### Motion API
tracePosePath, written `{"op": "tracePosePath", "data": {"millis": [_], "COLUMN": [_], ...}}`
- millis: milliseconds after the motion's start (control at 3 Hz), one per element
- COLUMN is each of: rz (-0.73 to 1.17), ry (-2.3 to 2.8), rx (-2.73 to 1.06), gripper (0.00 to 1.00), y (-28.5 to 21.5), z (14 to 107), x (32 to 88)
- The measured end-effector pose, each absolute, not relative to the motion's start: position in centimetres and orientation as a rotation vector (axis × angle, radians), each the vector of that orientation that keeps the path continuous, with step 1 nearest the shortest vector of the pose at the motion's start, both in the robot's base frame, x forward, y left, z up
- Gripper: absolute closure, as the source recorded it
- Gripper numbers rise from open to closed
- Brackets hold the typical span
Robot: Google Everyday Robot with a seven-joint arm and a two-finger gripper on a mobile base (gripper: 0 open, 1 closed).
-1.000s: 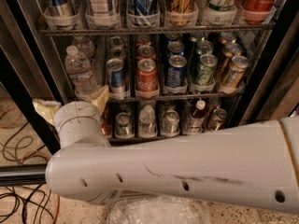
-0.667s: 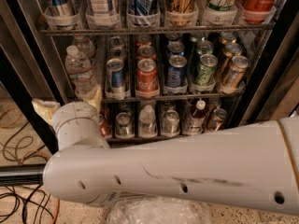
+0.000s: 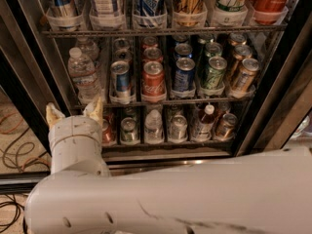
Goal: Pick water bottle from middle shelf of fridge
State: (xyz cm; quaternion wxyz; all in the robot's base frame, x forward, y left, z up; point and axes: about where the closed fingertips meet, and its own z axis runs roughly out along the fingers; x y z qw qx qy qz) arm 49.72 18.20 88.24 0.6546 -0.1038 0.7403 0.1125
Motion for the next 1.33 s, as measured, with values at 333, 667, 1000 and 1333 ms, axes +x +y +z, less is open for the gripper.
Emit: {"op": "tracePosePath", "data": {"millis": [333,667,1000,1333], "rz": [0.23,0.243,0.27,0.282], "ry": [1.693,1.701,1.687,1.678], "rx": [-0.223,-0.219,-0.197,-0.162], "gripper": [0.35,0.34,0.34,0.34], "y": [17.9,18.7,19.9,20.6], "z": [88.0,87.1,86.4,85.7], "x": [48.6,48.6,49.8,51.2]}}
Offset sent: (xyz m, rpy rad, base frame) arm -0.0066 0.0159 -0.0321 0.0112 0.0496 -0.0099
